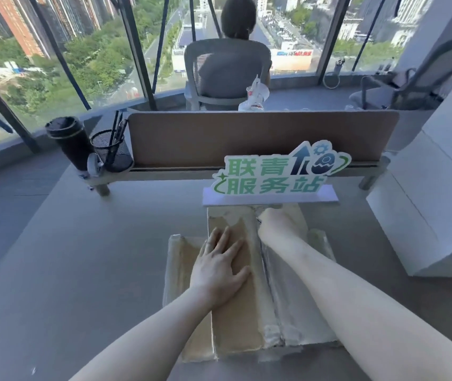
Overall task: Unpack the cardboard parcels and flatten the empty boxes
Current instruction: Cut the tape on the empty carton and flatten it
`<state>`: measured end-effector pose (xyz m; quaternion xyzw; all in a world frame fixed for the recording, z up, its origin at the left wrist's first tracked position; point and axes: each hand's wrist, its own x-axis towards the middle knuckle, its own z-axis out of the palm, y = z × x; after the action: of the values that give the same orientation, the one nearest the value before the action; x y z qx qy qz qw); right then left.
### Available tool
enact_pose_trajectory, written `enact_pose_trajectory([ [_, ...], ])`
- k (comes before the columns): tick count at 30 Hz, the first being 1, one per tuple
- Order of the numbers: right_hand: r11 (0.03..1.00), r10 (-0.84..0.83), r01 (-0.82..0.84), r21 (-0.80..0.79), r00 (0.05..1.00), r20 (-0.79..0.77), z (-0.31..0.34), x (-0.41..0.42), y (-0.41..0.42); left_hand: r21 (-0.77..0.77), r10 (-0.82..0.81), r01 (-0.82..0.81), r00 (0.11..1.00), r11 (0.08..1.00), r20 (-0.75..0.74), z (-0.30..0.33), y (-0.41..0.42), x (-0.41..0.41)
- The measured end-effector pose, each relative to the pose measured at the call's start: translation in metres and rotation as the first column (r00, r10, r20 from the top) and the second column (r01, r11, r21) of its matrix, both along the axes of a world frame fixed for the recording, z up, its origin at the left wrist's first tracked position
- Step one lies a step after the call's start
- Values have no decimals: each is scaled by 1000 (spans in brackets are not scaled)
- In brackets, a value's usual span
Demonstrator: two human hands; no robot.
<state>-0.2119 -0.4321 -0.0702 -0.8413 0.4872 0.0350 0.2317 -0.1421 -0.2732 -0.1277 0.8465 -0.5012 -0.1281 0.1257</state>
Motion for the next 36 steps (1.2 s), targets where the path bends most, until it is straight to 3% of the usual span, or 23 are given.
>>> enact_pose_trajectory([
  [4, 998, -59, 59, -9, 995, -77, 3, -12, 29, -41, -16, 15, 1000, 999, -9, -7, -1, 4],
  [14, 1000, 21, -27, -15, 956, -292, 20, -100, 117, -33, -28, 27, 999, 999, -24, -4, 2, 1],
  [18, 999, 4, -13, -29, 960, -278, 15, -107, 129, -25, -56, 55, 996, 998, -64, 4, 6, 3],
  [23, 999, -26, 20, -29, 973, -229, 10, -109, 131, 86, -253, 254, 967, 963, -18, 5, 40, -20],
  [26, 1000, -13, 7, -28, 977, -214, 9, -111, 134, 91, -221, 214, 973, 973, 71, -1, 48, -32],
  [36, 999, 9, -24, -43, 952, -307, 10, -160, 173, 51, -187, 183, 978, 982, 93, -2, 46, -37],
])
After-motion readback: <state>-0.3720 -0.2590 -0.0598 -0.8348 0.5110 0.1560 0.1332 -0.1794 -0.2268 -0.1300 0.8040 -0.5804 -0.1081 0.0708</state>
